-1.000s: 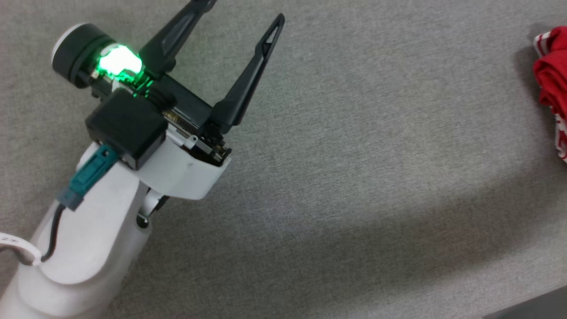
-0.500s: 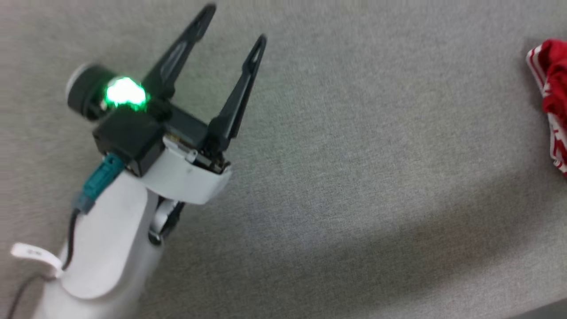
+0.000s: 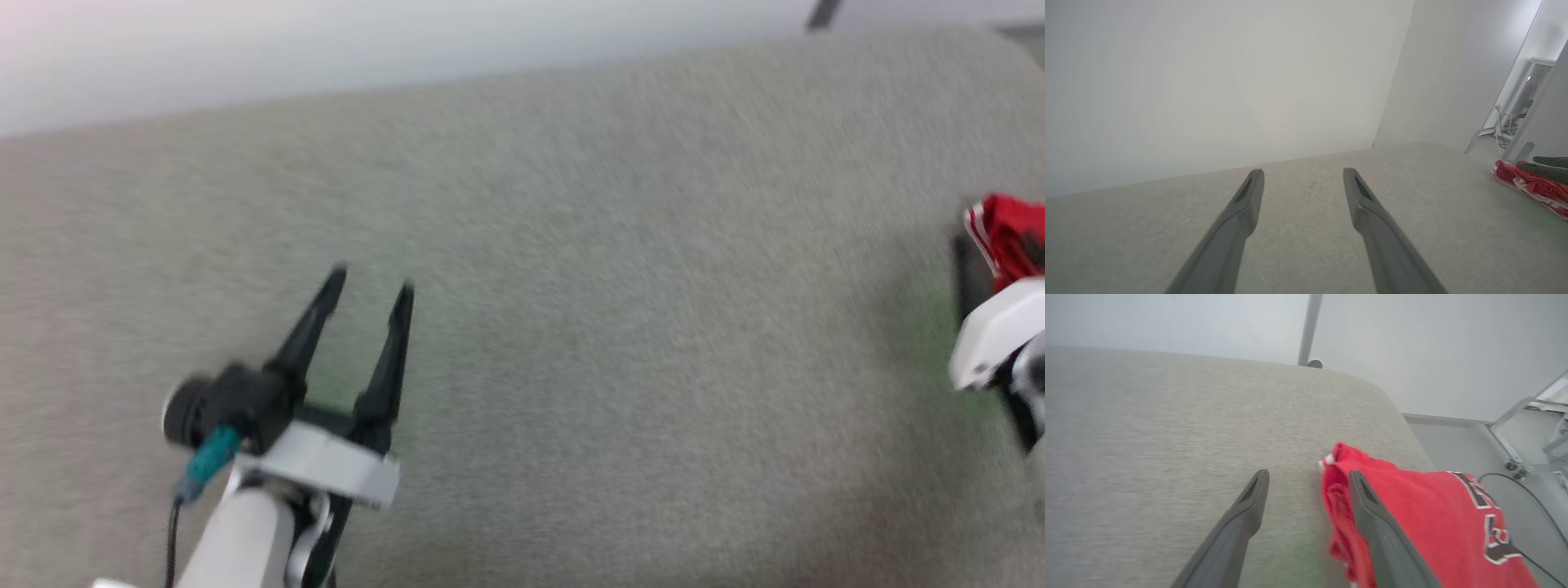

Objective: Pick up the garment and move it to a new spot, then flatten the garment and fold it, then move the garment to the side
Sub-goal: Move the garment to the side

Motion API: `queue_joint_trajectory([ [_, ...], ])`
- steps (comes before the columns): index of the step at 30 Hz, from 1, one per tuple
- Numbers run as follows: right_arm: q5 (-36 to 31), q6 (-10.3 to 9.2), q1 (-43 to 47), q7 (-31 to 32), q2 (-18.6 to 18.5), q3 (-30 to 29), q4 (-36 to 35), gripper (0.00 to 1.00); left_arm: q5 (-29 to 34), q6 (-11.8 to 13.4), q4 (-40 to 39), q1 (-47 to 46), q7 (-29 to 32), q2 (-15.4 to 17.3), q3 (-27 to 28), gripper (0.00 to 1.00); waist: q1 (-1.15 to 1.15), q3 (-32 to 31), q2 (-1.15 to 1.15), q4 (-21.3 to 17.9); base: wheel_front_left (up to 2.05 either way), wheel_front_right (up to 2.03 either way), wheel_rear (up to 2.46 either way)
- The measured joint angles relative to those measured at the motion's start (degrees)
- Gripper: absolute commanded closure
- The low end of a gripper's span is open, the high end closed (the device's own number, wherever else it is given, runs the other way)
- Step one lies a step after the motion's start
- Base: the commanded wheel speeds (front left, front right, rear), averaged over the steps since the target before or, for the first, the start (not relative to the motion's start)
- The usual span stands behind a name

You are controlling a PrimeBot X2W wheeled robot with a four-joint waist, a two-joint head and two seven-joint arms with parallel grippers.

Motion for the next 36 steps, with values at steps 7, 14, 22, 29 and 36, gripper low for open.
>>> queue_joint_trajectory([
  [7,8.87,0.0,10.78,-1.47,2.98,5.79,-8.48,0.0,0.32,0.0,3.81,7.97,0.0,-0.41,3.77,0.0,0.0,-7.13,0.0,4.47,0.0,0.0,0.0],
  [14,13.88,0.0,19.96,-1.7,2.82,8.4,-19.31,0.0,-0.45,0.0,3.94,12.49,0.0,0.1,7.89,0.0,0.0,-13.63,0.0,8.01,0.0,0.0,0.0],
  [22,14.66,0.0,30.04,-1.69,1.54,3.59,-31.28,0.0,-2.65,0.0,3.77,16.29,0.0,0.25,7.31,0.0,0.0,-18.64,0.0,10.99,0.0,0.0,0.0],
  [29,13.32,0.0,39.2,1.91,3.22,-1.29,-42.95,0.0,-3.39,0.0,1.69,20.84,0.0,0.4,8.16,0.0,0.0,-21.14,0.0,12.6,0.0,0.0,0.0],
  [36,10.99,0.0,48.08,6.34,5.69,-7.11,-54.42,0.0,-2.45,0.0,-2.05,24.68,0.0,0.08,9.64,0.0,0.0,-21.65,0.0,13.55,0.0,0.0,0.0],
])
